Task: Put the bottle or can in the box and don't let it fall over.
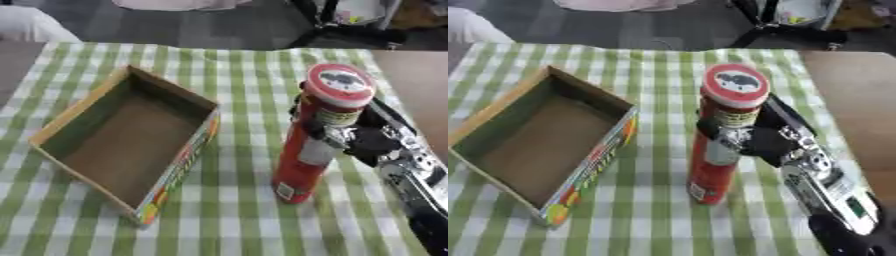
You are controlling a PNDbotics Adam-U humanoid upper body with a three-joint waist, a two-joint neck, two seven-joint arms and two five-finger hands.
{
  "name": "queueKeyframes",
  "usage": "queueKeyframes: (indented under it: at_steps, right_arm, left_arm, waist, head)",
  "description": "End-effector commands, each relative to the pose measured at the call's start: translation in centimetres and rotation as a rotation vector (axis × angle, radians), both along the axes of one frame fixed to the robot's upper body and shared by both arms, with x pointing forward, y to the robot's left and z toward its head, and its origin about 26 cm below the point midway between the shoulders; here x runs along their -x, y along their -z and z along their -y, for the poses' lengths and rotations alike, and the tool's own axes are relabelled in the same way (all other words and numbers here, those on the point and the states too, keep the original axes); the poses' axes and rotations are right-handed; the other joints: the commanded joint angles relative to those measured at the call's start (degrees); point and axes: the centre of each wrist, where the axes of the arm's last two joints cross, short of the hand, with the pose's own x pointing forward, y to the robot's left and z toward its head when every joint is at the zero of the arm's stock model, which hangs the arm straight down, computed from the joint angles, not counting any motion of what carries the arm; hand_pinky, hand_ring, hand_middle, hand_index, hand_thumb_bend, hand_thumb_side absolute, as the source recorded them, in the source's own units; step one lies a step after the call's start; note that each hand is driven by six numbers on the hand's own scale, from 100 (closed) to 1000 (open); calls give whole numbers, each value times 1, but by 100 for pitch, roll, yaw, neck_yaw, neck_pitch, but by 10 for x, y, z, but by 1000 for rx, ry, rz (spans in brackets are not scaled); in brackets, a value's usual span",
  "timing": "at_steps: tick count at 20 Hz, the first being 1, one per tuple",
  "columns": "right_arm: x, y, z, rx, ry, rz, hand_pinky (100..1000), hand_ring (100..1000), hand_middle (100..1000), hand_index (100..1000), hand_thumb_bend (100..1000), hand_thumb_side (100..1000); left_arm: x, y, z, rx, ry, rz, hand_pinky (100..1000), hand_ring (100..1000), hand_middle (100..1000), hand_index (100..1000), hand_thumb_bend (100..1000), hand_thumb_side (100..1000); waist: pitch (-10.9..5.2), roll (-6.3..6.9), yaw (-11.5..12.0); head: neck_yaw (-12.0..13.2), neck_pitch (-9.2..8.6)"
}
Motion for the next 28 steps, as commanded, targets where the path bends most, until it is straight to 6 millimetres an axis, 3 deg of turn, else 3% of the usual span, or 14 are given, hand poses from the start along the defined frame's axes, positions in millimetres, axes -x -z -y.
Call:
queueKeyframes:
  at_steps: [1,15,28]
  right_arm:
    - [5,-15,1,14,20,57,585,554,546,621,387,100]
    - [6,-62,-5,22,-36,173,581,554,546,619,387,100]
    - [4,-154,-45,27,-198,292,576,552,544,616,382,100]
  left_arm:
    - [1,-9,-3,-22,-3,20,768,846,767,823,505,487]
    - [2,-8,-5,-33,-6,14,769,845,768,823,506,486]
    - [0,-10,-3,-41,8,14,770,844,768,824,505,485]
  waist:
    - [-78,16,-1]
    - [-144,-15,-11]
    - [-201,-68,50]
  head:
    - [1,-66]
    - [4,-16]
    - [-118,-4]
